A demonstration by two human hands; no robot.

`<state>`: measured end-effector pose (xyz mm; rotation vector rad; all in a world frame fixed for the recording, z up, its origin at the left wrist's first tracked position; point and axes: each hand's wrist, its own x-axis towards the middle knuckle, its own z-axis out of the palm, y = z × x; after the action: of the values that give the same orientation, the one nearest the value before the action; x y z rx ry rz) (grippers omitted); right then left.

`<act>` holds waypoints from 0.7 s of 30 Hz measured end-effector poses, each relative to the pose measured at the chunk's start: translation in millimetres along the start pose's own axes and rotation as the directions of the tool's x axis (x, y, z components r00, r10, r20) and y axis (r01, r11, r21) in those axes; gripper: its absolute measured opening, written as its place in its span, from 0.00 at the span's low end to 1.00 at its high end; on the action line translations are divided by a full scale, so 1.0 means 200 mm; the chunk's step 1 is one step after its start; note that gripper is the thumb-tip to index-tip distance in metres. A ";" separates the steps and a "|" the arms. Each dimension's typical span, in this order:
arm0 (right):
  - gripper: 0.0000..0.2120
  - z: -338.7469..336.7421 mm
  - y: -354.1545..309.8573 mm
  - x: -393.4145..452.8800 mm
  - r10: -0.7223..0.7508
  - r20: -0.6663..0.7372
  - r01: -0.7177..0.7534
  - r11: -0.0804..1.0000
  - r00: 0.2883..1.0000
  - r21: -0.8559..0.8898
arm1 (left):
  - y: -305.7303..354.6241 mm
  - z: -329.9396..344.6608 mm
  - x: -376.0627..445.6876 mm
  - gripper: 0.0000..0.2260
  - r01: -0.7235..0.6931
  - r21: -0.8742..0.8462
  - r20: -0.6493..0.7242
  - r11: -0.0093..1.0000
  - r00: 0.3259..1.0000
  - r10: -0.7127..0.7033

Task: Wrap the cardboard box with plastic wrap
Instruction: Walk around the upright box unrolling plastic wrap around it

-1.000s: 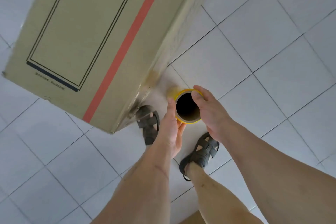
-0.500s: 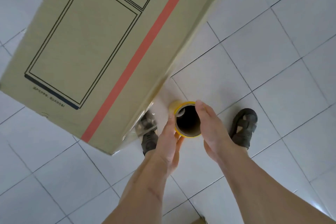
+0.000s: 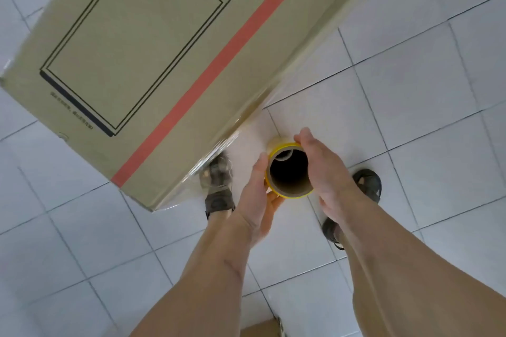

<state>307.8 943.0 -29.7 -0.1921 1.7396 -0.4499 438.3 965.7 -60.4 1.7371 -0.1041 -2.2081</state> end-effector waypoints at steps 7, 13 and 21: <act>0.24 -0.13 -0.08 0.04 0.006 0.028 -0.007 0.998 1.000 0.068 | 0.05 0.15 0.02 0.29 -0.033 0.071 -0.077 0.997 0.996 0.039; 0.25 -0.16 -0.13 0.04 0.011 0.039 -0.014 0.995 0.999 0.100 | 0.11 0.24 0.03 0.22 -0.070 -0.016 -0.104 0.997 0.992 0.068; 0.25 -0.21 -0.15 0.08 -0.042 -0.027 0.042 0.999 0.999 0.016 | 0.10 0.33 0.06 0.23 -0.085 -0.013 -0.091 0.996 0.992 0.083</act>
<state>261.0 917.9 -25.5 -0.2115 1.7605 -0.4994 376.9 934.2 -49.1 1.7862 -0.1340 -2.0625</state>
